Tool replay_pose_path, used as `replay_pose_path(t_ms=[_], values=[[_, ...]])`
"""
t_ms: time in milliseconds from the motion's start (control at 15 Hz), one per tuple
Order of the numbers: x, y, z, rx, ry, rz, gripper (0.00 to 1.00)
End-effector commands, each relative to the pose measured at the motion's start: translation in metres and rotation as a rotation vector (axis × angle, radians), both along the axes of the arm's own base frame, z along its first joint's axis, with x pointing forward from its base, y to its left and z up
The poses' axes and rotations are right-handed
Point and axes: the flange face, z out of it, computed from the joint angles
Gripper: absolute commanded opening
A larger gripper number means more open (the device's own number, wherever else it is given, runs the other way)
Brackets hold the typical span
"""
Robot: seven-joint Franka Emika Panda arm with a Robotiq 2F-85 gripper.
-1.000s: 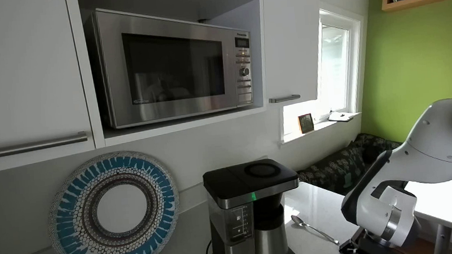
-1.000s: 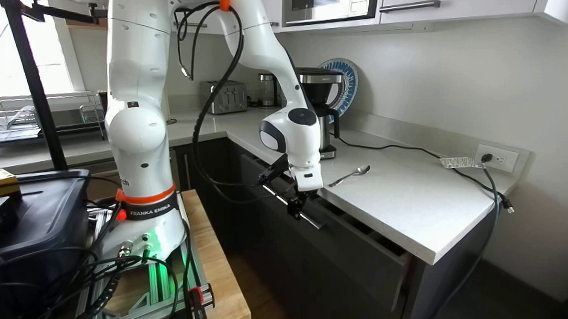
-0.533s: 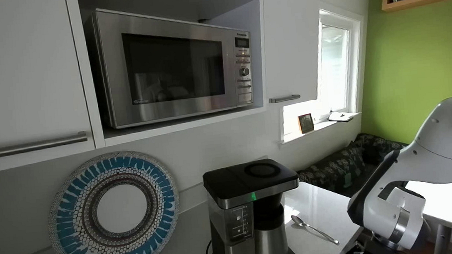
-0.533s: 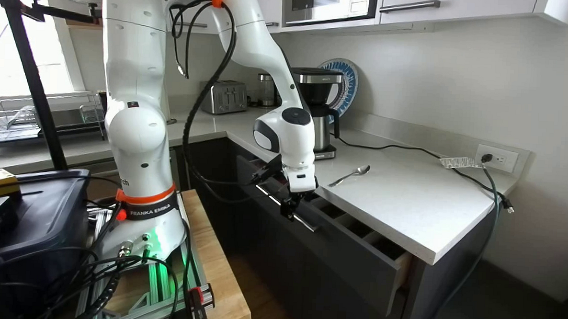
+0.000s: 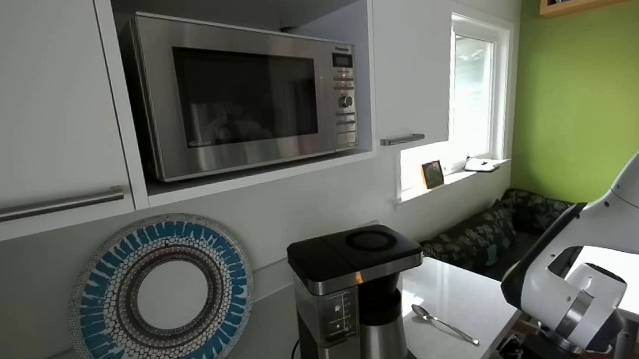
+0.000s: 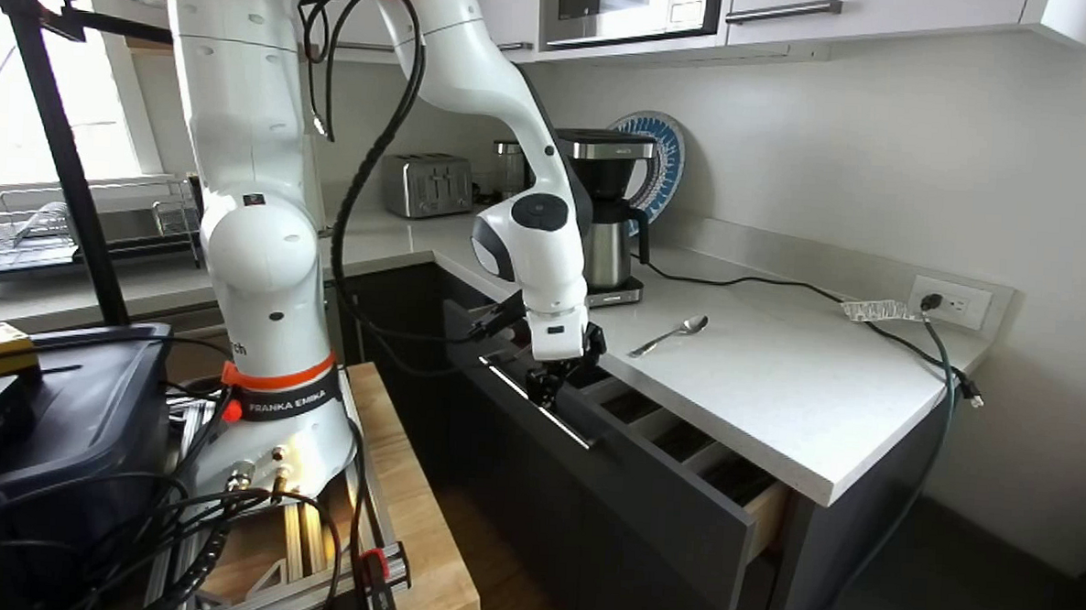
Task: Open the kitchen drawer, then put a spoon inside it
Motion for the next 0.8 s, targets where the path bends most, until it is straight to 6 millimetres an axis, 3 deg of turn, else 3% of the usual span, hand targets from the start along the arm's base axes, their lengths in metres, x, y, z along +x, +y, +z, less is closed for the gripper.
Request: replay_pose_path(t_ms=[0,733], values=[[-0.002,0.004,-0.003,0.007,-0.004,0.012,1.0],[-0.006,0.018,-0.04,-0.012,0.16,0.137,1.0]])
